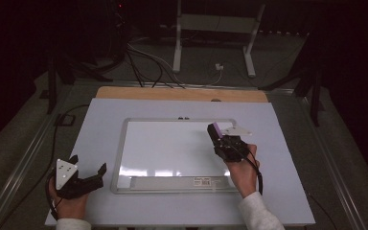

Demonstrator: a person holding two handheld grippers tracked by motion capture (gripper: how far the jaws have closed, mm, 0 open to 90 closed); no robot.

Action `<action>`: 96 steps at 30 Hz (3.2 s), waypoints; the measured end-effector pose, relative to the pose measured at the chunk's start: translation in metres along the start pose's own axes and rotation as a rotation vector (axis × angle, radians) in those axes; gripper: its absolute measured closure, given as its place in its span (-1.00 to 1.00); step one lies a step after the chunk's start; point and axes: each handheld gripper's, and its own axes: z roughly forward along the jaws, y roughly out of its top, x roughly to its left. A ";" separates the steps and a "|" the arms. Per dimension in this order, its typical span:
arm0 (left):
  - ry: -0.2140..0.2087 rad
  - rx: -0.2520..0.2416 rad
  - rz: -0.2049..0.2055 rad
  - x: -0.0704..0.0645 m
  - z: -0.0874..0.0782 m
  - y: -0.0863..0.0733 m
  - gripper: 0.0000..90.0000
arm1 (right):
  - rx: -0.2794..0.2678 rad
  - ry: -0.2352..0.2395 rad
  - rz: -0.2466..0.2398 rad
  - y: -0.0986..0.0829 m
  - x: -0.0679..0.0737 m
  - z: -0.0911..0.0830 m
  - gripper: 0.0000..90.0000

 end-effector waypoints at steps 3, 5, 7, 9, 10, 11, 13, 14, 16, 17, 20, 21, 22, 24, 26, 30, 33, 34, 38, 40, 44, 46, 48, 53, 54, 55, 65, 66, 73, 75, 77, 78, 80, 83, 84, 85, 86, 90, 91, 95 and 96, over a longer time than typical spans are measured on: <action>-0.001 0.001 0.001 0.000 0.000 0.000 -0.98 | 0.007 -0.005 0.007 -0.007 -0.001 -0.003 0.42; 0.000 0.000 0.002 0.000 0.000 0.000 -0.98 | 0.008 -0.006 0.014 -0.011 -0.003 -0.004 0.42; 0.001 0.000 0.001 0.000 0.000 0.000 -0.98 | 0.009 -0.008 0.029 -0.017 -0.006 -0.005 0.42; -0.001 0.001 -0.001 0.000 0.000 0.000 -0.98 | 0.012 -0.013 0.036 -0.022 -0.007 -0.006 0.42; -0.001 0.003 0.003 0.000 0.000 0.000 -0.98 | 0.015 -0.015 0.038 -0.025 -0.008 -0.006 0.42; 0.000 0.002 0.002 -0.001 0.000 0.000 -0.98 | 0.018 -0.017 0.040 -0.028 -0.008 -0.007 0.42; 0.001 0.001 0.002 0.000 0.000 0.000 -0.98 | 0.023 -0.022 0.044 -0.033 -0.010 -0.008 0.42; 0.001 0.001 0.002 0.000 0.000 0.000 -0.98 | 0.027 -0.021 0.047 -0.035 -0.011 -0.009 0.42; 0.002 0.002 0.002 -0.001 0.000 0.000 -0.98 | 0.032 -0.027 0.048 -0.039 -0.011 -0.010 0.42; 0.002 0.002 0.001 -0.001 0.000 0.000 -0.98 | 0.035 -0.029 0.048 -0.041 -0.012 -0.011 0.42; 0.001 0.003 0.003 -0.001 0.000 0.000 -0.98 | 0.044 -0.032 0.059 -0.048 -0.014 -0.013 0.42; 0.001 0.002 0.002 -0.001 0.000 0.000 -0.98 | 0.049 -0.035 0.060 -0.050 -0.014 -0.014 0.42; 0.001 0.001 0.001 -0.001 0.000 0.000 -0.98 | 0.052 -0.037 0.063 -0.052 -0.015 -0.014 0.42; 0.002 0.001 0.002 -0.001 -0.001 0.000 -0.98 | 0.055 -0.043 0.068 -0.056 -0.017 -0.017 0.42; 0.003 0.002 0.002 -0.001 -0.001 0.000 -0.98 | 0.058 -0.044 0.074 -0.059 -0.019 -0.019 0.42; 0.001 0.001 0.005 -0.001 -0.001 0.001 -0.98 | 0.072 -0.050 0.079 -0.066 -0.020 -0.021 0.42; 0.003 0.002 0.006 -0.002 -0.001 0.001 -0.98 | 0.083 -0.052 0.085 -0.071 -0.021 -0.021 0.42; 0.003 0.002 0.006 -0.002 -0.001 0.001 -0.98 | 0.086 -0.054 0.089 -0.072 -0.021 -0.022 0.42; 0.003 0.001 0.005 -0.002 -0.001 0.001 -0.98 | 0.097 -0.050 0.111 -0.077 -0.023 -0.024 0.42; 0.002 0.003 0.005 -0.002 0.000 0.001 -0.98 | 0.102 -0.052 0.116 -0.080 -0.022 -0.025 0.42; 0.001 0.002 0.007 -0.003 -0.001 0.001 -0.98 | 0.102 -0.055 0.128 -0.082 -0.021 -0.028 0.42; 0.002 0.001 0.006 -0.003 -0.001 0.001 -0.98 | 0.101 -0.058 0.130 -0.084 -0.021 -0.029 0.41; 0.002 0.001 0.006 -0.003 -0.001 0.001 -0.98 | 0.100 -0.059 0.135 -0.085 -0.020 -0.030 0.41; 0.000 0.002 0.006 -0.003 -0.001 0.001 -0.98 | 0.107 -0.050 0.158 -0.088 -0.021 -0.034 0.38; 0.000 0.002 0.007 -0.003 -0.001 0.001 -0.98 | 0.111 -0.048 0.158 -0.089 -0.021 -0.034 0.36; -0.001 0.003 0.008 -0.003 -0.001 0.001 -0.98 | 0.113 -0.049 0.159 -0.091 -0.021 -0.035 0.33; -0.002 0.003 0.007 -0.003 -0.001 0.001 -0.98 | 0.140 -0.039 0.149 -0.101 -0.013 -0.042 0.23; -0.003 0.003 0.007 -0.003 0.000 0.001 -0.98 | 0.139 -0.038 0.146 -0.101 -0.011 -0.042 0.22; -0.003 0.003 0.009 -0.003 0.000 0.001 -0.98 | 0.130 0.003 0.173 -0.099 -0.016 -0.038 0.15; -0.002 0.004 0.008 -0.003 0.000 0.001 -0.98 | 0.103 0.026 0.175 -0.098 -0.019 -0.038 0.05; -0.001 0.003 0.006 -0.003 0.000 0.000 -0.98 | 0.067 0.039 0.176 -0.094 -0.023 -0.040 -0.12; -0.002 0.003 0.007 -0.003 0.000 0.000 -0.98 | 0.040 0.044 0.178 -0.092 -0.025 -0.042 -0.20; -0.002 0.003 0.008 -0.003 0.000 0.001 -0.98 | -0.013 0.053 0.173 -0.088 -0.030 -0.047 -0.35; -0.002 0.003 0.009 -0.003 0.000 0.001 -0.98 | -0.058 0.091 0.185 -0.083 -0.040 -0.053 -0.51; -0.002 0.003 0.009 -0.003 0.000 0.001 -0.98 | -0.076 0.105 0.193 -0.083 -0.043 -0.055 -0.54; -0.002 0.003 0.009 -0.003 0.000 0.001 -0.98 | -0.093 0.113 0.197 -0.083 -0.047 -0.056 -0.57; -0.002 0.002 0.009 -0.003 -0.001 0.001 -0.98 | -0.106 0.117 0.199 -0.083 -0.051 -0.058 -0.61; -0.002 -0.001 0.006 -0.003 -0.001 0.001 -0.98 | -0.144 0.120 0.189 -0.084 -0.064 -0.062 -0.74; -0.003 -0.001 0.006 -0.003 -0.001 0.001 -0.98 | -0.150 0.117 0.182 -0.085 -0.067 -0.062 -0.78; -0.005 -0.004 0.005 -0.003 -0.001 0.001 -0.98 | -0.171 0.092 0.146 -0.089 -0.075 -0.063 -0.95; -0.006 -0.005 0.005 -0.003 -0.001 0.001 -0.98 | -0.175 0.082 0.132 -0.090 -0.076 -0.063 -0.96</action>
